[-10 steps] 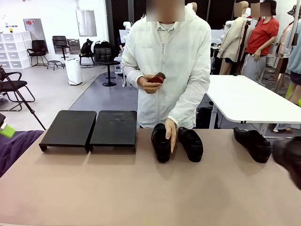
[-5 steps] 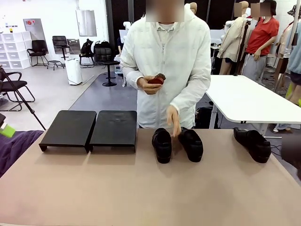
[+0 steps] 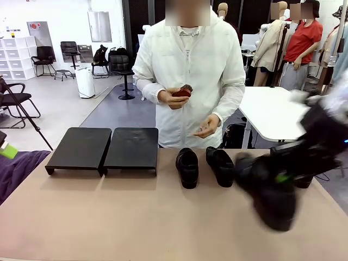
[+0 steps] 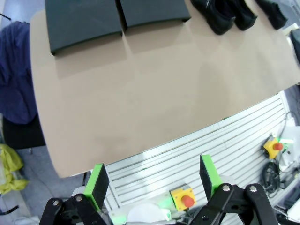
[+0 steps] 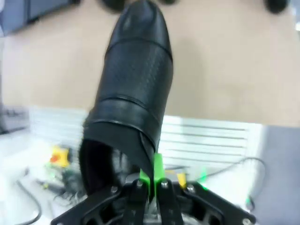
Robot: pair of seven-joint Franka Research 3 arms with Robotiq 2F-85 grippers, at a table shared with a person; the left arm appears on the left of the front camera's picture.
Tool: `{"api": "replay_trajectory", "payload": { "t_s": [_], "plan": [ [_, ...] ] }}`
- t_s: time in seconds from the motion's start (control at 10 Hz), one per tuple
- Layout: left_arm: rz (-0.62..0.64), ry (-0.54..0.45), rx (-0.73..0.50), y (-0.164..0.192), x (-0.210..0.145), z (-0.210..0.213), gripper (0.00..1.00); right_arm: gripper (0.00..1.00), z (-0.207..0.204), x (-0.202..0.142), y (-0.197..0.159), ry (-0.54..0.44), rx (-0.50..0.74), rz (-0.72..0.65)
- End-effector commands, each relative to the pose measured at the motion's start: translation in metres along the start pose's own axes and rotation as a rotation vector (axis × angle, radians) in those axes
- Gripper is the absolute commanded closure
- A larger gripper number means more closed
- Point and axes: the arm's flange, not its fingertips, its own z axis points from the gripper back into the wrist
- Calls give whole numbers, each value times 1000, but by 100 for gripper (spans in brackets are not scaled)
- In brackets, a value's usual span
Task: Organize the shoes by placing them on the stand.
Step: Pick up one Shoe and place it in the middle of the table.
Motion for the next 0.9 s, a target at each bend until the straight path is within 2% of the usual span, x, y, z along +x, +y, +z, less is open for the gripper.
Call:
{"api": "replay_trajectory", "payload": {
  "t_s": [0.0, 0.1, 0.2, 0.3, 0.4, 0.6, 0.8],
  "plan": [
    [-4, 0, -11, 0, -1, 1, 0, 100, -48, 2, 64, -19, 47, 34],
    [-4, 0, -11, 0, -1, 1, 0, 100, -73, 5, 93, 11, 78, 28],
    [-4, 0, -11, 0, -1, 1, 0, 100, -106, 12, 113, 44, 60, 49],
    [-4, 0, -11, 0, -1, 1, 0, 100, -135, 19, 123, 45, 53, 28],
    [-4, 0, -11, 0, -1, 1, 0, 100, -160, 27, 130, 61, 60, 19],
    [-4, 0, -11, 0, -1, 1, 0, 100, -203, 54, 136, -22, 51, 14],
    [-4, 0, -11, 0, -1, 1, 0, 100, -229, 74, 136, -10, 54, -3]
  ]
}}
